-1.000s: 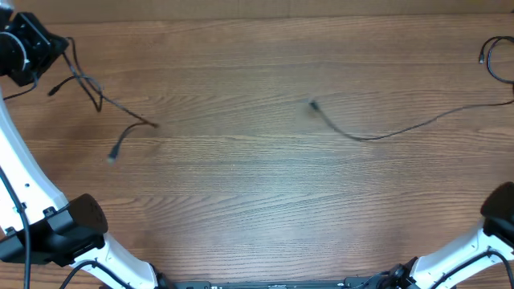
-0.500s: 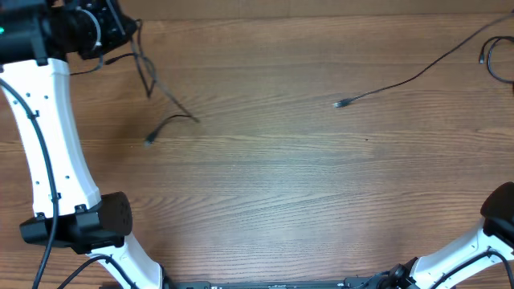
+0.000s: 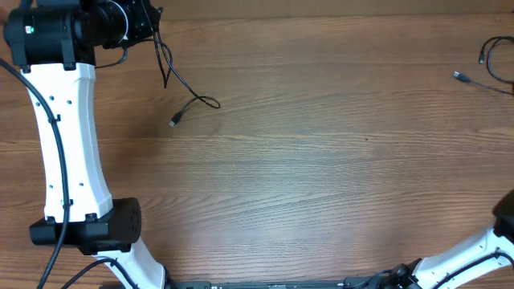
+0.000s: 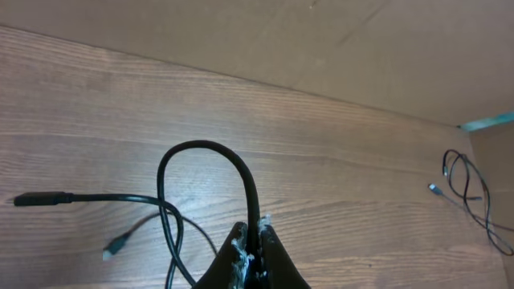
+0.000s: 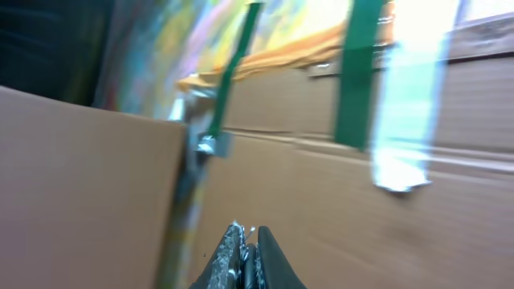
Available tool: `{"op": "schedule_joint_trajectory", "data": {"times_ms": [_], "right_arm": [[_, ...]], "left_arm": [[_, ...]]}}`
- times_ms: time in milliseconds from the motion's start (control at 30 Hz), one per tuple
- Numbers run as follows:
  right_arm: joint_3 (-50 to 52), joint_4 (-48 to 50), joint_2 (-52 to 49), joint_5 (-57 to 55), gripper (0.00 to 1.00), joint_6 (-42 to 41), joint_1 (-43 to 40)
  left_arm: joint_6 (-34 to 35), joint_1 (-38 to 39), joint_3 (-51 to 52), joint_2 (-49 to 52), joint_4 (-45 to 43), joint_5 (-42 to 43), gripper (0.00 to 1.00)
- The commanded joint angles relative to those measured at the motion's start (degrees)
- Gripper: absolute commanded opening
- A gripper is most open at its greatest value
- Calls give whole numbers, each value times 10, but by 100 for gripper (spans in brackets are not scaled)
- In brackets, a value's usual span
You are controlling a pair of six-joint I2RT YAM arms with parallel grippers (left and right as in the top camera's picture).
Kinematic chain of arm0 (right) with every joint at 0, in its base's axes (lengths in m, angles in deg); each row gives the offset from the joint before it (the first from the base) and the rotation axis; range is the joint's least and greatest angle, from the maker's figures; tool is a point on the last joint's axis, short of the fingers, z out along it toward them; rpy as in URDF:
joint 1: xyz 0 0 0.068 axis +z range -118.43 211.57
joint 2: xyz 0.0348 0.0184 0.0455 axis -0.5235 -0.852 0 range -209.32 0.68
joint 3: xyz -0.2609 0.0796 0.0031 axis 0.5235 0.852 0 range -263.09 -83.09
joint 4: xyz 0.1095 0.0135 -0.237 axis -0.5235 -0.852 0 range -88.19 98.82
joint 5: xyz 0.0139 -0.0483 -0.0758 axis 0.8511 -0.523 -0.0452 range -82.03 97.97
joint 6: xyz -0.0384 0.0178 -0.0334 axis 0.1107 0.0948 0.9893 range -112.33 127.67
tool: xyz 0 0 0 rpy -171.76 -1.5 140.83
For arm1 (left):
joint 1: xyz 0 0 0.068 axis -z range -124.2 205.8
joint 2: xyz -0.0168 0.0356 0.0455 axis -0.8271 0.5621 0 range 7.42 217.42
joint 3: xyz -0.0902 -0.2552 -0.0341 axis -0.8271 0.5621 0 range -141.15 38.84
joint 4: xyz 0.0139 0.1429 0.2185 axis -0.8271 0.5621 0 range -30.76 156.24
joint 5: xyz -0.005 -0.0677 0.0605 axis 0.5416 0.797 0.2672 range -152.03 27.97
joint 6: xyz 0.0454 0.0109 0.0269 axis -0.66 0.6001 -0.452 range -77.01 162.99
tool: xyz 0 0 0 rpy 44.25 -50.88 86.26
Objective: Untangle cables
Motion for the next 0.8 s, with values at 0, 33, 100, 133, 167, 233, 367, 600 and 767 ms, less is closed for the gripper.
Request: {"op": "schedule_joint_trajectory", "data": {"times_ms": [0,33,100,133,167,233,367,600,767], "right_arm": [[-6,26,28,68,4,-57,-65],[-6,28,31,78,4,-66,-80],[-6,30,36,97,4,-87,-111],[-6,30,38,107,4,-101,-131],[-6,29,38,117,4,-113,-147],[0,25,38,140,4,-136,-176],[52,18,38,144,4,-145,-180],[203,-10,34,144,4,-137,-132],[349,-38,34,144,4,-103,-77]], "left_arm": [[8,11,-12,-18,2,-11,4],[10,12,-12,-18,2,-11,4],[13,13,-12,-18,2,-16,4],[13,13,-12,-18,2,-21,4],[13,13,-12,-18,2,-25,4],[14,13,-12,-18,2,-36,4],[15,13,-12,-18,1,-35,4],[15,15,-12,-18,7,-35,4],[14,15,-12,-18,7,-35,5]]}}
